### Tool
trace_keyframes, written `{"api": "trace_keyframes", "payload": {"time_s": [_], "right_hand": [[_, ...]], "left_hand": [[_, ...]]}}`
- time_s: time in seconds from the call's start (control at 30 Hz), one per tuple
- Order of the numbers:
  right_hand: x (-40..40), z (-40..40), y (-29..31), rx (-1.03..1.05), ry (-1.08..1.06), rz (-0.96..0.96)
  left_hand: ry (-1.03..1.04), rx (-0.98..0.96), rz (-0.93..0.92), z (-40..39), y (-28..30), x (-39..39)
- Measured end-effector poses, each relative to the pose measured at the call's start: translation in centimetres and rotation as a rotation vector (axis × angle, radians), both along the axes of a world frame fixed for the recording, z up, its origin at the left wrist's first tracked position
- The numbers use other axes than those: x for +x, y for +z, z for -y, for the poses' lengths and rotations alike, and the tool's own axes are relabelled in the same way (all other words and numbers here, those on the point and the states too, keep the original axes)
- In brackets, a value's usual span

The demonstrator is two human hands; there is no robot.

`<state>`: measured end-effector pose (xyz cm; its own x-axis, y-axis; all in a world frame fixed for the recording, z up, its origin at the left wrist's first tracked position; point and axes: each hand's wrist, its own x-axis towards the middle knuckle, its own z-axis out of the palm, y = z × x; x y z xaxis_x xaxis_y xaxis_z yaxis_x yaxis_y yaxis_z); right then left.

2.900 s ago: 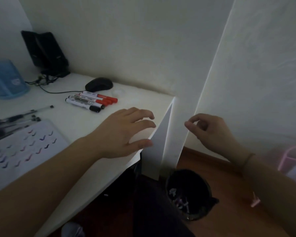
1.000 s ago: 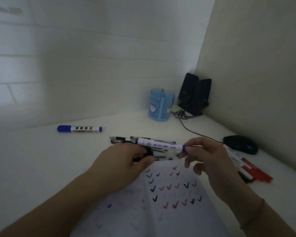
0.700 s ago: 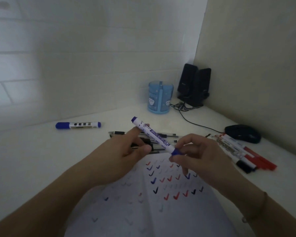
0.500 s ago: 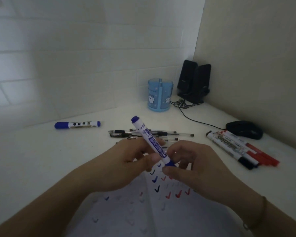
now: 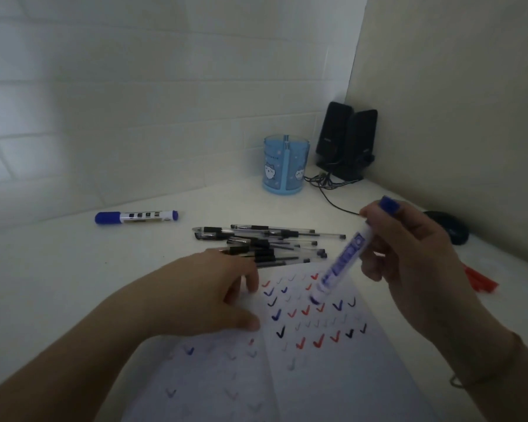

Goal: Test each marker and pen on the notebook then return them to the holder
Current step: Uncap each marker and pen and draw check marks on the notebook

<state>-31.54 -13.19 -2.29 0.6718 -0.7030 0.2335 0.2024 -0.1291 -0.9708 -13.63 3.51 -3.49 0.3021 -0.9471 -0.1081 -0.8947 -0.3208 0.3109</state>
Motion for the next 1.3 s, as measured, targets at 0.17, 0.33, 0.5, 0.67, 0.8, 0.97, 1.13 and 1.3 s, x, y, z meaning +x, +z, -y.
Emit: {"api": "trace_keyframes", "payload": {"time_s": [0.17,0.33,0.5,0.67,0.8,0.97,1.13,1.3], "right_hand": [[0.2,-0.3,-0.1,0.181,0.125,-0.033],[0.8,-1.6,-1.0,0.088,0.227,-0.301],[1.0,-2.2,-1.6,-0.04,0.213,-0.298],[0.8,-2.5,-1.2,-0.03,0.296,-0.17],[0.7,-2.4,-1.2,-0.212,0.191,-0.116],[0.9,-2.9,-2.0,-0.253,0.229,-0.095],[0.8,-2.5,-1.9,-0.217,0.319,-0.046],[0.5,-2.6,-1.8,-0.312,0.316,-0.062]], "left_hand": [[-0.052,-0.053,-0.14,0.3,-0.4,-0.3],[0.011,-0.345,-0.277,0.8,-0.4,-1.9],[-0.008,-0.42,-0.233,1.0,-0.7,-2.8],[-0.071,-0.418,-0.028,1.2,-1.0,-2.5],[-0.132,-0.468,0.023,1.0,-1.3,-2.0],[-0.237,-0.451,-0.054,0.8,-1.9,-3.4],[-0.328,-0.495,-0.144,0.6,-1.0,-3.8],[-0.366,-0.532,-0.235,0.7,-0.7,-4.0]]}}
